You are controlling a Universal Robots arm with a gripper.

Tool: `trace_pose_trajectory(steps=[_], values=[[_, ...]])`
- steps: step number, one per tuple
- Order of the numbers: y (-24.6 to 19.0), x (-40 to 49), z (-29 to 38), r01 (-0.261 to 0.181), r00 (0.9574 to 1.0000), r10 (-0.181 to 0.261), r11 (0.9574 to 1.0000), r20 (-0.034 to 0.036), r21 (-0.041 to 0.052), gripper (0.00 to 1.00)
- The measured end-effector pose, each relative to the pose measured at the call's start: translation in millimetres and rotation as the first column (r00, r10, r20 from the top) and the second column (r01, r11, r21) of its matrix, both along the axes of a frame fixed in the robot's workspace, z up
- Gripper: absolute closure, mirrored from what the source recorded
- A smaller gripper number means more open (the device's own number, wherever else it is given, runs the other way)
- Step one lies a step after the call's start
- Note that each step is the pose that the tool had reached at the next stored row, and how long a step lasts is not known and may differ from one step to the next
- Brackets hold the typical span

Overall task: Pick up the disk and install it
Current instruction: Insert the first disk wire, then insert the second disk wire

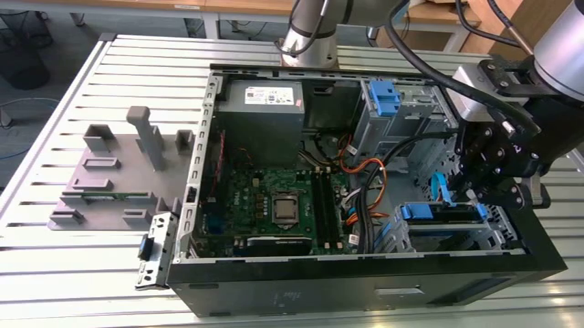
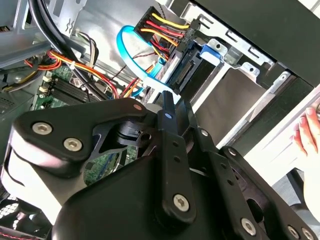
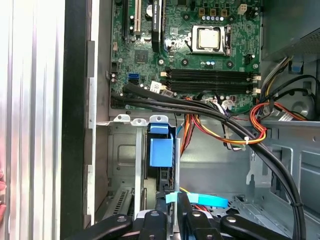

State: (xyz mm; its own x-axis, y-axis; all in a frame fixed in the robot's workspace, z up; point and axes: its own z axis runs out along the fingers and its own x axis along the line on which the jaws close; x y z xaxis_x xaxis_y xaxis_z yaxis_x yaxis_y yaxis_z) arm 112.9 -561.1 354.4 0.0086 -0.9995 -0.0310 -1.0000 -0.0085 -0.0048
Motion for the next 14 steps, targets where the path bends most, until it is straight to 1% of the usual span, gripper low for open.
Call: trace_pose_trajectory(steps=[4,8,14], values=[[0.1,0.6,-0.1,0.000,1.0000,0.000,1.0000,-0.0001,0.0003,0.76],[0.1,4.5,-0.1,0.000,1.0000,0.000,1.0000,-0.0001,0.0001,0.76],[0.0,4.9,0.0,0.000,1.0000,0.000,1.0000,-0.0001,0.0001,0.76]])
